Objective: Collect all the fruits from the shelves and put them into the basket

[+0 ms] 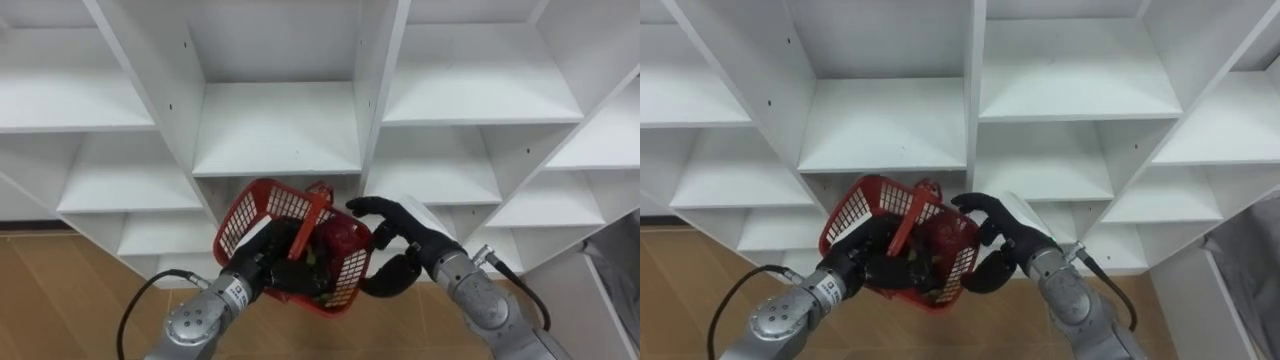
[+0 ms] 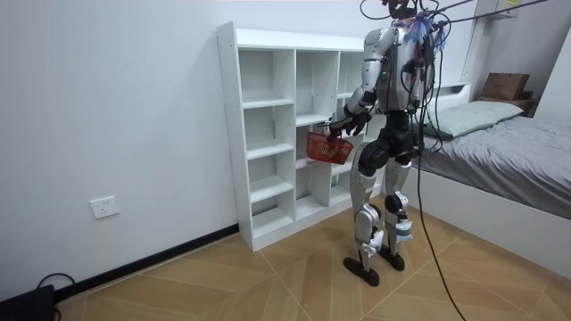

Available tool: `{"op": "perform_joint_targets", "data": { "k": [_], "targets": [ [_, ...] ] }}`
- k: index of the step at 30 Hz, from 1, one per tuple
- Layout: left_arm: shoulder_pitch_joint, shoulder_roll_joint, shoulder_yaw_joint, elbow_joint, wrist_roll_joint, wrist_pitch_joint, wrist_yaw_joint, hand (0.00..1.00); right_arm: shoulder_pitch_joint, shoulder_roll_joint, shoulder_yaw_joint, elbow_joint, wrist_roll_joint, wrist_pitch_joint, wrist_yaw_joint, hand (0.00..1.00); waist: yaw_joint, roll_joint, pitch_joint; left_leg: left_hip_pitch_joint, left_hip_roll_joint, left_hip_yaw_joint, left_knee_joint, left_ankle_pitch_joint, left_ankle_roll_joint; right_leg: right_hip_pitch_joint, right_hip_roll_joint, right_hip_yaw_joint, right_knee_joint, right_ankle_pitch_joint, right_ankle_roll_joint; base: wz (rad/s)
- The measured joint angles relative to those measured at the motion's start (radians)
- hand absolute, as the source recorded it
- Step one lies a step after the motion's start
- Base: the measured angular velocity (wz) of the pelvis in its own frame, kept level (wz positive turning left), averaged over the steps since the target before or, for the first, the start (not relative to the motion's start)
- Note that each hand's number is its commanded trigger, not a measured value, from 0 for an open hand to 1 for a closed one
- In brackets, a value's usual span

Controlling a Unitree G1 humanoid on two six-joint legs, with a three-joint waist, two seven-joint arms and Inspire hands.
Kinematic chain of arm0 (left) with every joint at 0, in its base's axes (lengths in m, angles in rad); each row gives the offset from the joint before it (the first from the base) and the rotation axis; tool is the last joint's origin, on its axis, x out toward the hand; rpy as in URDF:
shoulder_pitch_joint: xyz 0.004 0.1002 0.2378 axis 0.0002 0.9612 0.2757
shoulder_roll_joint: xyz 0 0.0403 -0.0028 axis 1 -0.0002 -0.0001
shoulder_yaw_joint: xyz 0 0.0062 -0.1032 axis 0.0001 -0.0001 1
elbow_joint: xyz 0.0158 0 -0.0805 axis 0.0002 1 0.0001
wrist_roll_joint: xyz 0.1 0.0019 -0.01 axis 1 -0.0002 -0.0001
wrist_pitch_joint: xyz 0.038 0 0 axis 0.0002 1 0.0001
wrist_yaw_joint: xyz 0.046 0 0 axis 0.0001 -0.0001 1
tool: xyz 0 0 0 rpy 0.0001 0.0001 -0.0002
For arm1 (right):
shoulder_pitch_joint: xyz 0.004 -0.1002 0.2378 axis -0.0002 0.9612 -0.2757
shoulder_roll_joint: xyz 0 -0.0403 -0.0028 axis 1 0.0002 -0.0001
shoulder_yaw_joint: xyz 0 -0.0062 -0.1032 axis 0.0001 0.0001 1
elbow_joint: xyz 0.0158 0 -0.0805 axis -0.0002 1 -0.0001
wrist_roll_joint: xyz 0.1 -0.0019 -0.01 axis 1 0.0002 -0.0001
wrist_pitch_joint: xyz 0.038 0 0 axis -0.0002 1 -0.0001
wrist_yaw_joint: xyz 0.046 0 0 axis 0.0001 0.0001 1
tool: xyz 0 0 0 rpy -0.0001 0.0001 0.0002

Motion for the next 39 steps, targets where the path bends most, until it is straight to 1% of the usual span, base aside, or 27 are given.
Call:
{"op": "perform_joint_targets", "data": {
  "k": [17,28,33,35,36,38,39],
  "targets": [
    [-0.001,-0.013,0.000,-0.011,0.000,-0.001,-0.002,1.00,0.005,0.000,0.000,0.000,0.000,0.000,-0.004,0.00,0.002,0.000,0.0000,0.003,0.000,0.000,0.000,0.000,0.000,0.003,0.000,0.000,0.001,0.000,0.000,0.00],
    [-0.001,-0.013,0.000,-0.011,0.001,-0.001,-0.001,1.00,0.013,0.000,0.002,0.031,0.000,0.001,-0.002,0.00,0.001,0.000,-0.0001,0.003,0.000,-0.003,0.001,0.000,0.000,0.004,-0.001,0.000,0.001,0.000,0.000,0.00],
    [0.000,0.008,0.000,-0.011,0.001,0.000,-0.002,1.00,0.025,0.001,0.002,0.020,-0.001,0.004,0.011,0.00,-0.001,0.001,-0.0004,0.002,0.000,-0.004,0.001,0.000,0.000,0.005,-0.001,-0.003,0.001,0.000,0.000,0.00],
    [0.000,0.011,0.000,-0.011,0.001,0.002,-0.002,1.00,0.030,0.001,0.002,0.011,-0.001,0.005,0.016,0.00,0.000,0.001,-0.0005,0.001,0.000,-0.004,0.001,0.000,0.000,0.005,-0.001,-0.004,0.000,0.000,0.000,0.00],
    [0.000,0.019,0.002,-0.008,0.001,0.003,-0.002,1.00,0.030,0.001,0.002,0.006,-0.001,0.005,0.021,0.00,0.001,0.001,-0.0005,0.002,0.000,-0.003,0.001,0.000,0.000,0.005,-0.001,-0.003,0.000,0.000,0.000,0.00],
    [0.002,0.019,0.002,0.015,0.002,0.003,-0.002,1.00,0.036,0.002,0.002,0.002,-0.001,0.005,0.022,0.00,0.003,0.001,-0.0007,0.011,-0.001,0.000,0.000,0.000,0.000,0.014,-0.001,-0.001,-0.002,0.000,0.000,0.00],
    [0.008,0.021,0.003,0.036,0.003,0.004,-0.001,1.00,0.048,0.002,0.002,-0.007,-0.001,0.005,0.022,0.00,0.003,0.002,-0.0026,0.015,-0.001,0.001,0.000,0.000,0.000,0.020,0.000,-0.001,-0.008,0.000,0.000,0.00]
  ]
}}
